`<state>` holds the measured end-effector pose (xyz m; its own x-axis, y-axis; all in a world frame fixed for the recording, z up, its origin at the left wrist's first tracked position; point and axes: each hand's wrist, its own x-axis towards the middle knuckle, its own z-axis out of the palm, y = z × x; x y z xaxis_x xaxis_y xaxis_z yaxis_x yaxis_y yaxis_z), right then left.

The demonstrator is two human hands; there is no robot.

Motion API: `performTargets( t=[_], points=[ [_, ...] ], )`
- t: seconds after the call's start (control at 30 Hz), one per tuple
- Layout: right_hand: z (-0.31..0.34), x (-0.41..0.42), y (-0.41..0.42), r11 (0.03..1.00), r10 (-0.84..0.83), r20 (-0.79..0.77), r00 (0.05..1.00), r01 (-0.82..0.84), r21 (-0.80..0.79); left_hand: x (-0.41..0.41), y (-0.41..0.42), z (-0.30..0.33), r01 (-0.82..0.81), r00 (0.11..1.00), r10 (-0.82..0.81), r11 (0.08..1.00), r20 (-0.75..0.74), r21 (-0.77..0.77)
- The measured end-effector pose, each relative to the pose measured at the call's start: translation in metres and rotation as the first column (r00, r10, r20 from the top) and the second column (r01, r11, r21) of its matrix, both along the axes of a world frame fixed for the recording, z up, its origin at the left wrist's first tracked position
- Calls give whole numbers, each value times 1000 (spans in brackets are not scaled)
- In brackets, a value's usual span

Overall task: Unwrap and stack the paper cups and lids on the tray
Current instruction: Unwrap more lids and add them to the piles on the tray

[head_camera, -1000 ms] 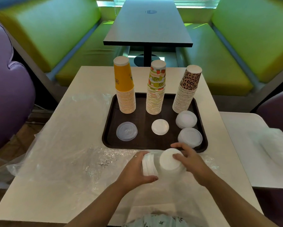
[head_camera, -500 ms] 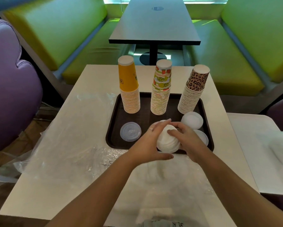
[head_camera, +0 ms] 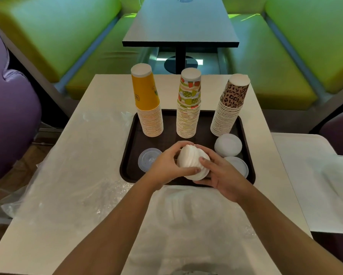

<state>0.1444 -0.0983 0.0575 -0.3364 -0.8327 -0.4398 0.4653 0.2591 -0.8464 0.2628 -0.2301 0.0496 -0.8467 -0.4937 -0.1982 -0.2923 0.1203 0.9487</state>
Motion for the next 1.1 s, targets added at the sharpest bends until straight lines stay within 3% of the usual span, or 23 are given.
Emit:
performTargets(
  t=[0.23, 0.3, 0.37, 0.47, 0.53, 0.8, 0.97, 1.1],
  points=[
    [-9, -12, 0, 984, -166, -19, 986, 167, 57, -10, -4, -4, -101, 995, 99, 977, 19, 185],
    [-9, -18, 0, 949, -279, -149, 949, 295, 107, -16, -9, -7, -164, 984, 158, 984, 87, 69],
    [-11, -26, 1, 904, -356, -286, 889, 405, 134, -24, -13, -10, -167, 962, 197, 972, 188, -163],
    [-16, -38, 5, 867, -418, -361, 834, 485, 116, -40, -11, -12, -25, 936, 168, 909, 310, -416],
    [-18, -42, 8, 858, -439, -362, 822, 503, 102, -52, -8, -16, 75, 927, 123, 864, 353, -497],
    [-18, -53, 20, 819, -508, -388, 769, 571, 58, -89, -4, -45, 344, 847, 37, 723, 531, -599],
    [-18, -57, 26, 827, -503, -387, 773, 560, 43, -95, -8, -54, 313, 851, 96, 696, 517, -646],
    [-19, -55, 22, 850, -468, -382, 797, 524, 51, -95, -14, -55, 216, 868, 159, 733, 471, -645]
  ],
)
